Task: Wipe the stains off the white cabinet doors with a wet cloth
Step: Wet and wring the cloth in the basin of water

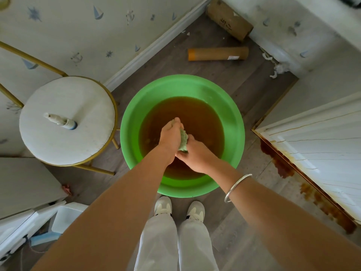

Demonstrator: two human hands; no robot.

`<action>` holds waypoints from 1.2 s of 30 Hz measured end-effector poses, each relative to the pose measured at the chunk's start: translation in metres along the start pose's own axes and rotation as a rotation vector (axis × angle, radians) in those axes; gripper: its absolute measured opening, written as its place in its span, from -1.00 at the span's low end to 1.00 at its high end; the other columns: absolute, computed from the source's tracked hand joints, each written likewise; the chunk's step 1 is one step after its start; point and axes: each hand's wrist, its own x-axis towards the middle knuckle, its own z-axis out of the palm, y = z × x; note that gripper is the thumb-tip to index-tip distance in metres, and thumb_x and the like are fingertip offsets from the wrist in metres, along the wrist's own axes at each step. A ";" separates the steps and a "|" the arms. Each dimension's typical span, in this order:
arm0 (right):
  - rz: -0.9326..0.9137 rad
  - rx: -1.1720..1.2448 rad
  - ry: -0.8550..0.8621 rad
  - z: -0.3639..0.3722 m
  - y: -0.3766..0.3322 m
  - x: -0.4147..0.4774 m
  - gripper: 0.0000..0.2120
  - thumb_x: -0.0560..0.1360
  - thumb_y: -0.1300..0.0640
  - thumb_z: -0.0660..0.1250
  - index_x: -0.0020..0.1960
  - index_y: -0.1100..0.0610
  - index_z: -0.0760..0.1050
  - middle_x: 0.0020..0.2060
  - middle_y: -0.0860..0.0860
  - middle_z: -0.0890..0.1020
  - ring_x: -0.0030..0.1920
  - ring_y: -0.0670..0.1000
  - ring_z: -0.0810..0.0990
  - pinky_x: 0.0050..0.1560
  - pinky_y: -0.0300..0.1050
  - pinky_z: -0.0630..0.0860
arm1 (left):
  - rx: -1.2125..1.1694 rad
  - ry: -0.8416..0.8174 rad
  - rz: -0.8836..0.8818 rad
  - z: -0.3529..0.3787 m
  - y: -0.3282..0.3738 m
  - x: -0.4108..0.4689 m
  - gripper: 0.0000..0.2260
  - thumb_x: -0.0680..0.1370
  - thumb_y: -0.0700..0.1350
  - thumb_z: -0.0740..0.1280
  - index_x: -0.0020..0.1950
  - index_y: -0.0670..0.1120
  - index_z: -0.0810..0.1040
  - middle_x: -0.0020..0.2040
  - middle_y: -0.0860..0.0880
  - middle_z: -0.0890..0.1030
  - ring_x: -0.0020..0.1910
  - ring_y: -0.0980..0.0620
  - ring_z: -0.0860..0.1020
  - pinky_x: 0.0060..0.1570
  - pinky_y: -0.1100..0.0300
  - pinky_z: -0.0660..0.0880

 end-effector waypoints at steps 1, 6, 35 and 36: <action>0.016 0.106 -0.009 -0.008 -0.001 -0.003 -0.61 0.51 -0.06 0.35 0.21 0.16 0.40 -0.03 0.05 0.57 -0.11 0.04 0.56 -0.12 -0.03 0.50 | 0.044 -0.047 0.021 -0.002 0.004 -0.002 -0.67 0.65 0.04 0.11 -0.26 -0.03 0.44 -0.26 0.00 0.44 -0.25 0.02 0.43 -0.13 0.11 0.39; 0.098 0.434 0.042 -0.045 -0.015 -0.030 -0.71 0.58 0.11 0.29 0.15 0.33 0.50 0.06 0.29 0.59 0.06 0.26 0.58 0.13 0.17 0.54 | 0.203 -0.026 0.222 -0.009 0.030 -0.016 -0.76 0.66 -0.08 0.13 -0.05 0.01 0.58 0.00 0.04 0.57 -0.01 0.07 0.52 0.03 0.15 0.45; -0.136 -0.382 0.254 -0.096 -0.120 -0.131 -0.82 0.63 0.09 0.12 -0.09 0.16 0.34 -0.42 -0.04 0.36 -0.34 0.07 0.45 -0.34 -0.10 0.31 | 0.214 0.250 0.276 0.005 0.145 -0.159 -0.67 0.66 -0.18 0.03 0.25 -0.33 0.47 0.21 -0.27 0.53 0.22 -0.22 0.49 0.16 0.03 0.41; -0.127 -0.380 0.256 -0.098 -0.121 -0.131 -0.82 0.63 0.09 0.12 -0.10 0.16 0.34 -0.42 -0.04 0.38 -0.38 0.04 0.44 -0.38 -0.13 0.29 | 0.201 0.259 0.284 0.005 0.146 -0.161 -0.68 0.65 -0.19 0.04 0.23 -0.33 0.47 0.21 -0.28 0.53 0.19 -0.23 0.50 0.14 0.03 0.41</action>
